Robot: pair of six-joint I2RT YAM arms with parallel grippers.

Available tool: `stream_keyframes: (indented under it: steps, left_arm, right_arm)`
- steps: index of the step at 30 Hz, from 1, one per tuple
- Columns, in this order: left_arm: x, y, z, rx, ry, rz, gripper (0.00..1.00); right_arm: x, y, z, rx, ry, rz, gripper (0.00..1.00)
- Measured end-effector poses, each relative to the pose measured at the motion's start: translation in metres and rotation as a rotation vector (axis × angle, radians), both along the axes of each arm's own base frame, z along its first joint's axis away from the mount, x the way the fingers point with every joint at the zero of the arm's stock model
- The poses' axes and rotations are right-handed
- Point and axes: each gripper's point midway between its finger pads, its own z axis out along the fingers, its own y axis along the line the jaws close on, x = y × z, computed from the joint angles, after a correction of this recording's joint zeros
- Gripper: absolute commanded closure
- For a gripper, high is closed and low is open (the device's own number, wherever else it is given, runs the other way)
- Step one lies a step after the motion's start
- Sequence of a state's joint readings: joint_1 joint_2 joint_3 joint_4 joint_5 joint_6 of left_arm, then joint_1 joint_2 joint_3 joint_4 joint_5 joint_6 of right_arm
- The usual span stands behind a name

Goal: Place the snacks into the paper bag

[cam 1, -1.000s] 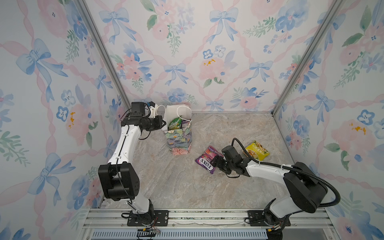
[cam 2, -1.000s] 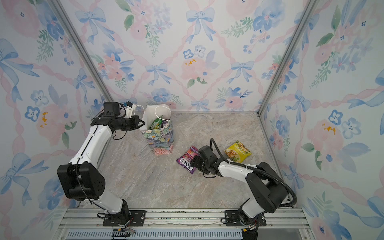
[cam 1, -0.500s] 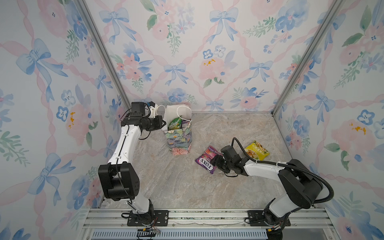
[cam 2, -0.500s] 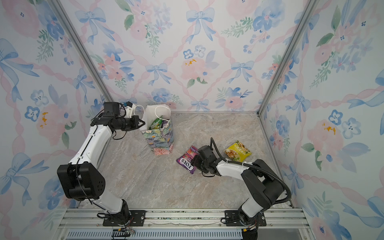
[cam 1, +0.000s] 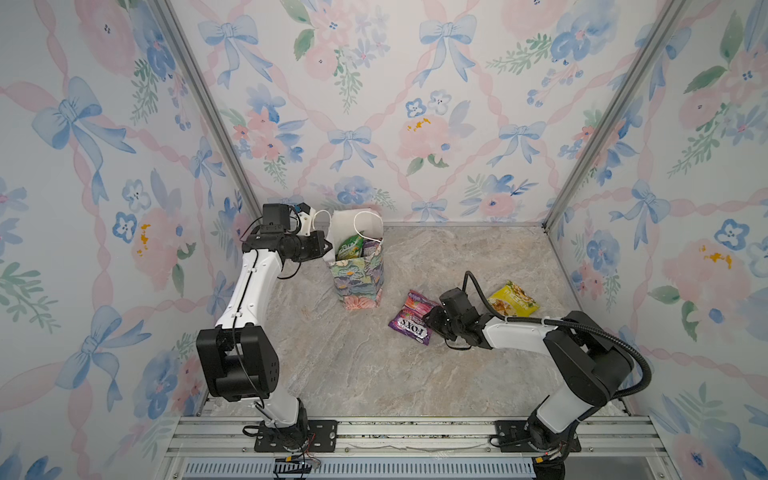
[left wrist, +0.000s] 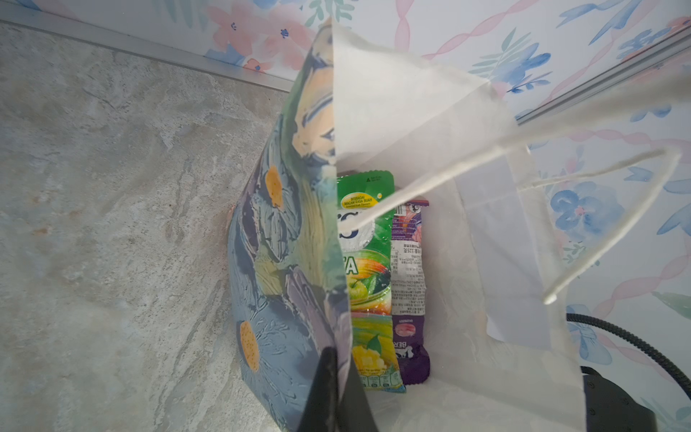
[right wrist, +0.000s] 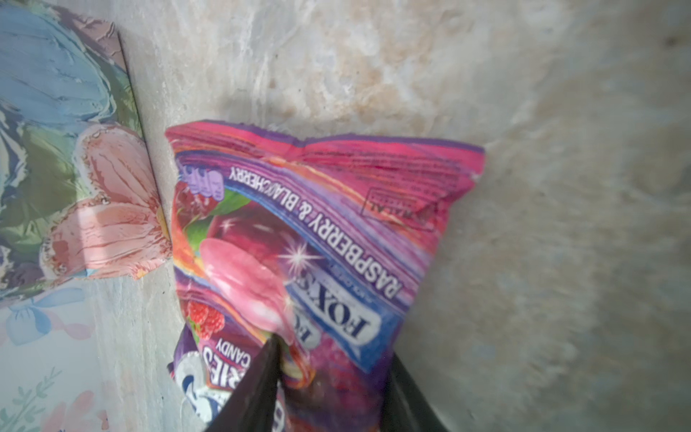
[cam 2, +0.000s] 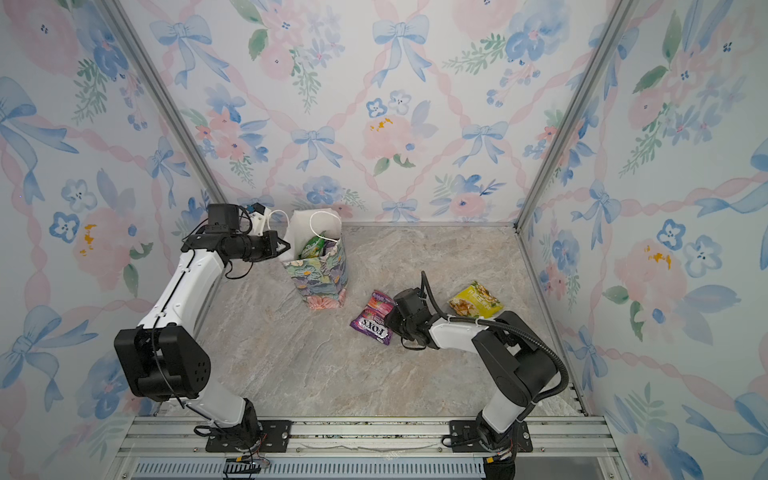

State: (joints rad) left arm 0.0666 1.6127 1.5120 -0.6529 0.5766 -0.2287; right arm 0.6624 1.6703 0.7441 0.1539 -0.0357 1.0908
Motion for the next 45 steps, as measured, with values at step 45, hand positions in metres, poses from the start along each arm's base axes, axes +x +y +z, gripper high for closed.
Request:
stream_keyframes:
  steps: [45]
  left_arm:
    - [0.000,0.000,0.000,0.000,0.000,0.000,1.00]
  right_arm:
    - [-0.012,0.056,0.209,-0.220,-0.441,0.461,0.99]
